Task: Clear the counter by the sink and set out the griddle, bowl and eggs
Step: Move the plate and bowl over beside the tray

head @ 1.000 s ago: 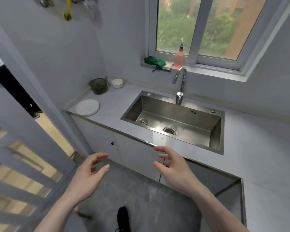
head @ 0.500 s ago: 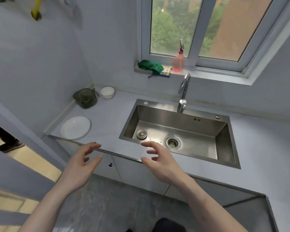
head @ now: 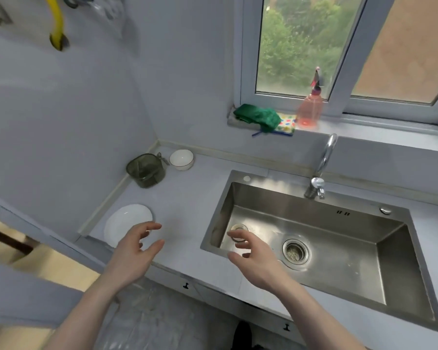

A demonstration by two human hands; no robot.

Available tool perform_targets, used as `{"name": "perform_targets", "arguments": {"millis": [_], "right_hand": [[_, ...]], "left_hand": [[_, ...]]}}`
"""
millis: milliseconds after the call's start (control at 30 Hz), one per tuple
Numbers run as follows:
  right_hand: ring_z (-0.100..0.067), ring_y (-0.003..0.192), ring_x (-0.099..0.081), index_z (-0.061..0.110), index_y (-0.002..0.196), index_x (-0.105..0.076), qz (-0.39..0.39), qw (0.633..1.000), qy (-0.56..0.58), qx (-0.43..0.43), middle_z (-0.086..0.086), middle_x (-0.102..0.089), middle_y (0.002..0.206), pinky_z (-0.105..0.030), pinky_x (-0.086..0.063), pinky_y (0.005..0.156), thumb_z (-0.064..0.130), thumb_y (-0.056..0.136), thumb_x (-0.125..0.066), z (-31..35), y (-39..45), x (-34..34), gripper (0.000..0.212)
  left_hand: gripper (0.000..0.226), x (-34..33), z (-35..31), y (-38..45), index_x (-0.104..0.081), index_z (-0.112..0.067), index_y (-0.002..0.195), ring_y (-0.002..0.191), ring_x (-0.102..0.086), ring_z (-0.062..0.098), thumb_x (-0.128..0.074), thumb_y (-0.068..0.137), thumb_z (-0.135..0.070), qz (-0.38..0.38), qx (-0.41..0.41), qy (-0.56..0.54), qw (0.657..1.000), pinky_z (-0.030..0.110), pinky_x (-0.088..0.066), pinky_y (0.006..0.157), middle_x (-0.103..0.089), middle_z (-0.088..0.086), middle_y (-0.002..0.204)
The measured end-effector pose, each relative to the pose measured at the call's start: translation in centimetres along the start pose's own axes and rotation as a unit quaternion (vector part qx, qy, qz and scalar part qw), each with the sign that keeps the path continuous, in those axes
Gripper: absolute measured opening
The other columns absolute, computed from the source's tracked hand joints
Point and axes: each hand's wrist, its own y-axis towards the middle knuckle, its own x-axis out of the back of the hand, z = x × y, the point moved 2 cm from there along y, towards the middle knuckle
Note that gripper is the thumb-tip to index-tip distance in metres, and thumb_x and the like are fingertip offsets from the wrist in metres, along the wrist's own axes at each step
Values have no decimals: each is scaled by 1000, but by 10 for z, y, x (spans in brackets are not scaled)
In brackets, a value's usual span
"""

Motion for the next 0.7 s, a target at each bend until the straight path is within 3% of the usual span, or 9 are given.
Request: {"name": "perform_targets", "arguments": {"millis": [200, 367, 467, 600, 700], "right_hand": [[4, 116, -56, 42, 129, -57, 43, 999, -24, -11, 28, -56, 123, -26, -50, 99, 35, 90, -63, 11, 57, -2, 40], [9, 109, -56, 44, 122, -60, 39, 998, -19, -34, 23, -58, 114, -11, -42, 82, 27, 92, -65, 5, 86, 5, 35], [9, 106, -59, 48, 117, -61, 24, 998, -15, -55, 20, -60, 120, -13, -45, 82, 28, 90, -67, -1, 105, 3, 34], [8, 101, -63, 44, 121, -61, 3, 997, -17, -76, 15, -60, 125, -11, -49, 65, 28, 90, -66, -1, 138, -11, 35], [0, 91, -68, 39, 123, -63, -2, 994, -7, -108, 8, -63, 121, -17, -53, 54, 23, 91, -66, 9, 169, -33, 36]], "left_hand": [[31, 19, 38, 63, -64, -30, 125, 130, -55, 19, -71, 95, -28, -9, 70, 48, 996, 35, -44, 98, -56, -11, 140], [34, 32, 82, 125, -63, -29, 125, 128, -56, 26, -73, 93, -31, 10, 131, 109, 985, 41, -46, 98, -53, 0, 148], [45, 38, 117, 164, -59, -23, 134, 125, -58, 30, -73, 92, -31, 28, 168, 140, 975, 41, -47, 96, -50, 7, 148], [63, 49, 165, 213, -48, -19, 146, 109, -62, 35, -72, 90, -32, 69, 230, 169, 956, 44, -53, 92, -43, 15, 149], [75, 59, 199, 245, -38, -19, 155, 126, -53, 41, -71, 89, -32, 82, 261, 207, 939, 49, -48, 104, -39, 17, 152]]}}
